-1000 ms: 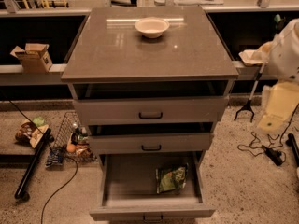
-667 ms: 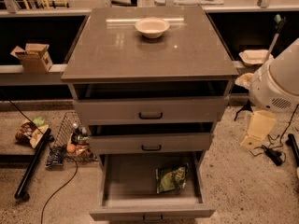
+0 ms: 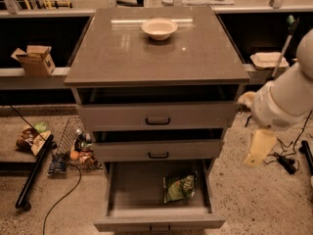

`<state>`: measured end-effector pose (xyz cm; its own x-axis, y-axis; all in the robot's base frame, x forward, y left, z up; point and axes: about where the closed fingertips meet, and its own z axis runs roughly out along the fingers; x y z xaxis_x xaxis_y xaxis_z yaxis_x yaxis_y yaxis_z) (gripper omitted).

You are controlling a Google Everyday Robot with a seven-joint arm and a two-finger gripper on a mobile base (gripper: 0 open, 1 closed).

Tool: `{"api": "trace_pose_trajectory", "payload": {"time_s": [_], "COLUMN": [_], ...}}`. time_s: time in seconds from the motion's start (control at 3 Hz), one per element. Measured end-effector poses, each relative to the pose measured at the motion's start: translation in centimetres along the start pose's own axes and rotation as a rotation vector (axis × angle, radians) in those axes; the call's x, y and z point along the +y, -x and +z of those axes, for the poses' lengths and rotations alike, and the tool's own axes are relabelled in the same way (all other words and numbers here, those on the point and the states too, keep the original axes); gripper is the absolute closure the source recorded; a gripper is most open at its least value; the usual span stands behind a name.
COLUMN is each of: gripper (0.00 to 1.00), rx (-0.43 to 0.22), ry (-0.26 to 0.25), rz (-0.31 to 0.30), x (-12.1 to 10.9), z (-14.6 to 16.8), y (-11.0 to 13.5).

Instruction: Pick green jalapeno chip bag from bottom drawer and place on counter

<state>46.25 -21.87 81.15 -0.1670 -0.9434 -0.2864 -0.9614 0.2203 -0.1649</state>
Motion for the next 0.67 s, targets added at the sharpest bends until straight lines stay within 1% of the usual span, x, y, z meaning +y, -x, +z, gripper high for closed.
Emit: {"api": "trace_pose_trajectory", "payload": {"time_s": [0.33,0.67], "gripper": [0.00,0.00], "rx": [-0.058,-0.149], "ry": [0.042,0.092], "rz": [-0.028,-0.043], "x": [1.0,2.4], "z": [7.0,14.9], "y": [-1.3,-1.8]}}
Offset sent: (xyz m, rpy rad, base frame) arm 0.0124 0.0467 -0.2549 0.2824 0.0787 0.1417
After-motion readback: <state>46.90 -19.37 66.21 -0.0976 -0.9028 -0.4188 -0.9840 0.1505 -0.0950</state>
